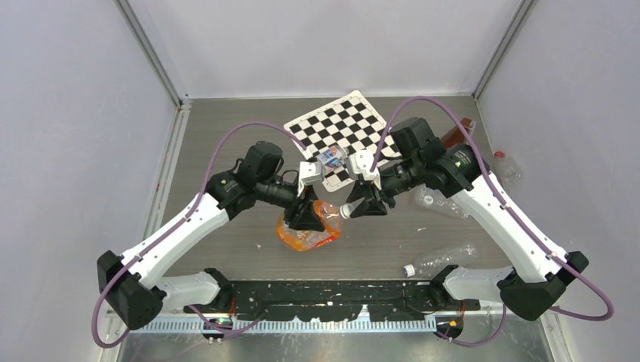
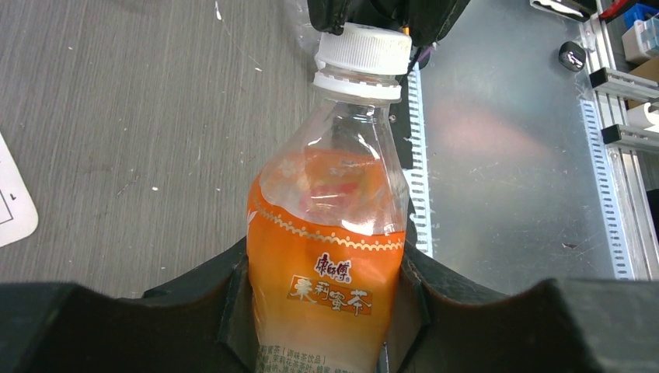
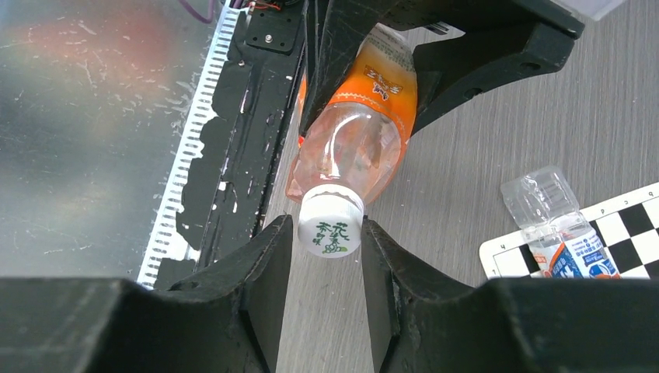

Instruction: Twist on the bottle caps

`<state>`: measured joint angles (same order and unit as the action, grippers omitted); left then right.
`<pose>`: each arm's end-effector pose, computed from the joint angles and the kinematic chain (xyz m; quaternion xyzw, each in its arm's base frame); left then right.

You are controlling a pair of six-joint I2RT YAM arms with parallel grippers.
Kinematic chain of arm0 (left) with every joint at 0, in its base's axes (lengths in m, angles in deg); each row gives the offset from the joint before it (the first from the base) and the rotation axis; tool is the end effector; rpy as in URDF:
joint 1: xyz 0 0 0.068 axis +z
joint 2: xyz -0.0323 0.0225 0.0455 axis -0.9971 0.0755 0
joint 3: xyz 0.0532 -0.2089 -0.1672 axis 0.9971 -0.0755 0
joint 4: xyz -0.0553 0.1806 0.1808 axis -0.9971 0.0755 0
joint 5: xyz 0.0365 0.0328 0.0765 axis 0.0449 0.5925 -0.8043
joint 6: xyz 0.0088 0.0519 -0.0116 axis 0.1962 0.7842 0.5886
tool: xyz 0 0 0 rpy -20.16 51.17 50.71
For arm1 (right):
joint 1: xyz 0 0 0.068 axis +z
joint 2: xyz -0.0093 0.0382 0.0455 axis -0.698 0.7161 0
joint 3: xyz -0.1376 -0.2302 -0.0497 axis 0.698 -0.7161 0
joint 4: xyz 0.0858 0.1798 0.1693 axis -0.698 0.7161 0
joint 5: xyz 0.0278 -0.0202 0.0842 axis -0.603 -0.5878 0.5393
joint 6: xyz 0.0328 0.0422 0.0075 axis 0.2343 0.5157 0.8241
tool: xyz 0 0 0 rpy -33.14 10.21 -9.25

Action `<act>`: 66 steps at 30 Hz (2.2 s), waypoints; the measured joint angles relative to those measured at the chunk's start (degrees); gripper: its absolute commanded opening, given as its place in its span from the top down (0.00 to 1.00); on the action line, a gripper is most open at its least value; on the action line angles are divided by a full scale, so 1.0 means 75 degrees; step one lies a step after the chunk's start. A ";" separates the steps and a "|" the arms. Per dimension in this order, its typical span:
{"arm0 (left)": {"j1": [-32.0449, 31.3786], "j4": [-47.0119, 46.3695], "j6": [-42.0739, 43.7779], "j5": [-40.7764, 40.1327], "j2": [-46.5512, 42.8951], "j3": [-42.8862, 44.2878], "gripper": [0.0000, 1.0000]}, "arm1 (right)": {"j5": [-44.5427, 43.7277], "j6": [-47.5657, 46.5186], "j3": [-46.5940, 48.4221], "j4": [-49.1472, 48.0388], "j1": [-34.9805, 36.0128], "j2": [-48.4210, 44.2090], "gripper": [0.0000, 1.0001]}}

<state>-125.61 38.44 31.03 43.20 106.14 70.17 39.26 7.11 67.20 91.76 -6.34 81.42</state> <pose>0.1668 -0.1758 0.3399 0.5124 0.6564 -0.4769 0.2814 0.1554 0.1563 0.4082 -0.6815 0.5205 0.3777 0.3492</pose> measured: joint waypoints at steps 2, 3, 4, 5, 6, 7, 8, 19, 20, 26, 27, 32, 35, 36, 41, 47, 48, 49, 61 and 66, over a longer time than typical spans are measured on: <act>0.0000 -0.0035 -0.0085 0.0003 0.0015 0.0000 1.00 | -0.0017 -0.0023 0.0006 0.0003 0.0000 0.0012 0.56; 0.0000 -0.0064 -0.0117 0.0003 0.0020 0.0000 1.00 | -0.0023 -0.0035 0.0009 0.0003 0.0000 0.0029 0.56; 0.0000 -0.0111 -0.0152 0.0003 0.0029 0.0000 1.00 | -0.0032 -0.0052 0.0015 0.0003 0.0003 0.0044 0.56; 0.0000 -0.0152 -0.0201 0.0003 0.0035 0.0000 1.00 | -0.0038 -0.0076 0.0015 0.0003 0.0017 0.0061 0.58; -0.0003 -0.0175 -0.0248 0.0006 0.0041 0.0000 1.00 | -0.0047 -0.0096 0.0015 0.0003 0.0023 0.0079 0.60; -0.0003 -0.0204 -0.0283 0.0009 0.0044 0.0000 1.00 | -0.0067 -0.0125 0.0015 0.0000 0.0032 0.0096 0.65; -0.0003 -0.0216 -0.0312 0.0006 0.0044 0.0000 1.00 | -0.0076 -0.0137 0.0015 -0.0003 0.0032 0.0099 0.68; -0.0012 -0.0676 -0.0539 -0.0571 -0.0184 -0.0245 1.00 | -0.0621 0.1658 -0.0140 -0.0714 0.0029 0.0082 0.99; -0.0050 -0.0950 -0.0612 -0.0941 -0.0373 -0.0475 1.00 | -0.0804 0.2235 -0.0280 -0.1052 0.0029 0.0064 0.99; -0.0799 -0.3133 -0.0769 -0.3427 -0.1405 -0.2183 1.00 | -0.2363 0.6341 -0.1172 -0.3010 0.0029 0.0047 0.99; -0.0991 -0.3480 -0.0694 -0.3841 -0.1472 -0.2378 1.00 | -0.2675 0.7041 -0.1291 -0.3214 0.0032 0.0047 0.99; -0.1848 -0.4514 0.0017 -0.5467 -0.1513 -0.2728 1.00 | -0.3756 0.9238 -0.1536 -0.3695 0.0032 0.0041 0.75; -0.2020 -0.4782 0.0184 -0.5837 -0.1530 -0.2725 1.00 | -0.4127 0.9419 -0.1411 -0.3695 0.0026 0.0020 0.41; -0.2022 -0.4832 0.0184 -0.6033 -0.1533 -0.2725 1.00 | -0.4234 0.9401 -0.1279 -0.3614 0.0026 0.0020 0.37; -0.1973 -0.5167 -0.0111 -0.6764 -0.1696 -0.2993 1.00 | -0.4759 0.9145 -0.0597 -0.3398 0.0026 -0.0230 0.20; -0.1973 -0.5983 -0.1003 -0.7152 -0.1813 -0.3861 0.99 | -0.4975 0.9125 -0.0743 -0.3920 0.0023 -0.0877 0.20; -0.1973 -0.6073 -0.1107 -0.7187 -0.1786 -0.3896 0.99 | -0.4978 0.9180 -0.0918 -0.4124 0.0023 -0.0956 0.20; -0.1973 -0.6280 -0.1253 -0.7224 -0.1740 -0.3920 0.99 | -0.4978 0.9276 -0.1122 -0.4290 0.0023 -0.1014 0.20; -0.1973 -0.8093 -0.1941 -0.7306 -0.0982 -0.3920 0.98 | -0.4899 1.0214 -0.3040 -0.5756 0.0026 -0.1043 0.41; -0.1970 -0.8431 -0.2133 -0.7286 -0.0737 -0.3920 0.96 | -0.4890 1.0258 -0.3223 -0.6094 0.0009 -0.1058 0.49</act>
<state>-140.39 -24.79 15.03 -11.44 100.62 40.78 2.59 84.05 43.02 46.06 -6.27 73.49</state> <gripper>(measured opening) 0.488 0.548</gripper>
